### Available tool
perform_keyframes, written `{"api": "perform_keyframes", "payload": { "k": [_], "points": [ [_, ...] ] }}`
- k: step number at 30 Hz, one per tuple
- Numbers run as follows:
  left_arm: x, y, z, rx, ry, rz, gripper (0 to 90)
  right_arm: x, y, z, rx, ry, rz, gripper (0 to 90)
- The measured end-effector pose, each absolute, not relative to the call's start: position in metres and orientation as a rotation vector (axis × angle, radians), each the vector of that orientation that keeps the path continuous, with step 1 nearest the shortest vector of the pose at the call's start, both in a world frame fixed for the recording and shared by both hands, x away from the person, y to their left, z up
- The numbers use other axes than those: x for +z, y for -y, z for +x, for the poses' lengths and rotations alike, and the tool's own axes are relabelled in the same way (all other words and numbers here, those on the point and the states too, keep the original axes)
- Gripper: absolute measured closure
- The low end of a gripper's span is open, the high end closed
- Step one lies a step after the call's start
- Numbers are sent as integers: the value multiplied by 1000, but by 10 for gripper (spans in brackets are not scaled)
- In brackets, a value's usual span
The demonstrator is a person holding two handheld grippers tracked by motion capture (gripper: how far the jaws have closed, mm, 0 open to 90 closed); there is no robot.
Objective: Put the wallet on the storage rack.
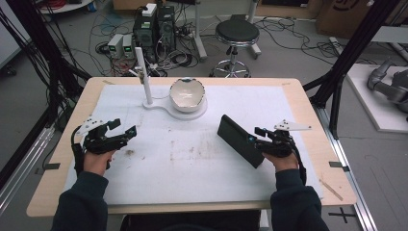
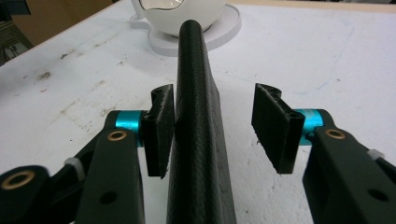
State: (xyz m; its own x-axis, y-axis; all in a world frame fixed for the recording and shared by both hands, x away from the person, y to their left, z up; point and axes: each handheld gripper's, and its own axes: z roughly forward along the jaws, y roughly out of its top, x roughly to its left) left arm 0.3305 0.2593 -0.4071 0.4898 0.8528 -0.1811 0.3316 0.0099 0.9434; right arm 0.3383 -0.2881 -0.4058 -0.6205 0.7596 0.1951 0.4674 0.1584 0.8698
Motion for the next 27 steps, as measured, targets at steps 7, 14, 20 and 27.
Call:
{"api": "perform_keyframes", "payload": {
  "k": [7,14,20,27],
  "points": [
    [-407,-258,331,556,-1057,1567,221,-415,293,325,1389,-2196,1112,402],
    [-406,-257,330,585,-1053,1566,185,-430,301,321,1327,-2230,1096,385],
    [-405,-256,330,595,-1042,1573,178,-442,302,326,1281,-2311,1106,393],
    [-406,-256,330,588,-1038,1580,178,-435,307,321,1358,-2274,1025,723]
  ]
}}
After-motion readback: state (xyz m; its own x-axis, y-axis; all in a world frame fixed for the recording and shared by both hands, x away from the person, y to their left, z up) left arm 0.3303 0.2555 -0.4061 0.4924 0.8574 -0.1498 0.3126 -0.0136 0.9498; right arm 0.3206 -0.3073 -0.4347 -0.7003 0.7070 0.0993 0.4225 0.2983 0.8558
